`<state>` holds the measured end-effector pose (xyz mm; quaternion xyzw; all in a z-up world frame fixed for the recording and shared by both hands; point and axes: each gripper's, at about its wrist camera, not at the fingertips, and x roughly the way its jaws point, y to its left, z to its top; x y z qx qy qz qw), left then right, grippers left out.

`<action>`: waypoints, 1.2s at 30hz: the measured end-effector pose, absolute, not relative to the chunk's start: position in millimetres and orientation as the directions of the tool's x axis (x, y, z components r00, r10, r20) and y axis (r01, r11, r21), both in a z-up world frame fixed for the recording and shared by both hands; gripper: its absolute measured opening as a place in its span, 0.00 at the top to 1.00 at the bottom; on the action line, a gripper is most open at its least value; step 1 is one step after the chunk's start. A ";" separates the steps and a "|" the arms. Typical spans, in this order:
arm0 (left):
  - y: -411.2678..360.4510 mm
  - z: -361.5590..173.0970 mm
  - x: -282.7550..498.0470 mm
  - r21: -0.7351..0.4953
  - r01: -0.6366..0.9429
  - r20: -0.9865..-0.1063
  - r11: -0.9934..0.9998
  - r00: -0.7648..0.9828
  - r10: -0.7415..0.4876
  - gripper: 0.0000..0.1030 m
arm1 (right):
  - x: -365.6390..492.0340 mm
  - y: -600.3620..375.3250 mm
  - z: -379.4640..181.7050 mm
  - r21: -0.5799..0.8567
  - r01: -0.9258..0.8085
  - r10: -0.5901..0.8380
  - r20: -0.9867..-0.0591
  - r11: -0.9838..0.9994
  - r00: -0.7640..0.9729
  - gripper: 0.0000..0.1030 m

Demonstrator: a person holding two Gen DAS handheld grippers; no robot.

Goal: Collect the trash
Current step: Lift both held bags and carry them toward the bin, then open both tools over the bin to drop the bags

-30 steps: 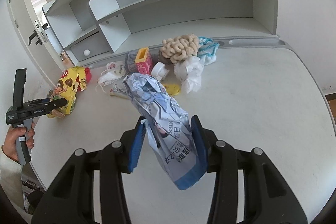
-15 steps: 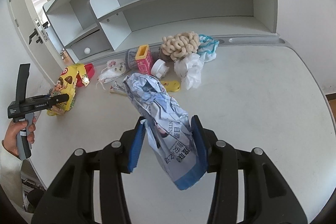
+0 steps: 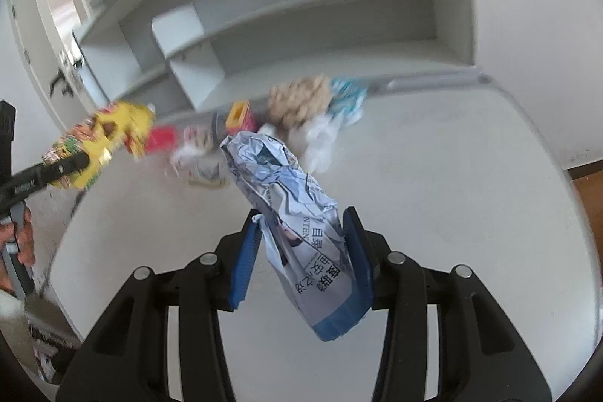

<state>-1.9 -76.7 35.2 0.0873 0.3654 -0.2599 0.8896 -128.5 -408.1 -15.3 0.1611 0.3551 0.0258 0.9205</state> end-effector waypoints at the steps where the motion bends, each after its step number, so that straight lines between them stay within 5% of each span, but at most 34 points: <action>1: -89.3 40.0 -8.2 -0.034 0.561 -0.687 0.827 0.588 -0.427 0.54 | -137.5 -415.8 -8.9 0.318 0.081 0.148 -0.634 0.945 0.759 0.57; 7: -190.4 57.4 -53.6 0.004 0.761 -0.644 0.648 0.498 -0.581 0.58 | -240.0 -487.7 22.1 0.275 0.296 -0.075 -0.604 0.915 0.794 0.57; 14: -308.0 51.8 -150.0 -0.050 0.950 -0.668 0.309 0.199 -0.717 0.59 | -378.7 -567.0 -2.7 0.336 0.569 -0.245 -0.657 0.751 0.713 0.57; 22: -426.1 -69.2 -313.2 -0.078 0.989 -0.841 -0.128 -0.134 -0.524 0.59 | -470.3 -639.5 -138.9 0.513 0.737 -0.091 -0.791 0.439 0.605 0.57; 28: -467.9 -171.1 -318.2 -0.201 0.978 -0.899 -0.058 -0.208 -0.385 0.62 | -485.4 -657.0 -241.4 0.592 0.761 0.070 -0.799 0.267 0.597 0.57; 36: -473.7 -218.4 -286.8 -0.214 0.976 -0.933 0.043 -0.191 -0.305 0.62 | -473.2 -649.8 -301.2 0.617 0.756 0.212 -0.786 0.219 0.581 0.57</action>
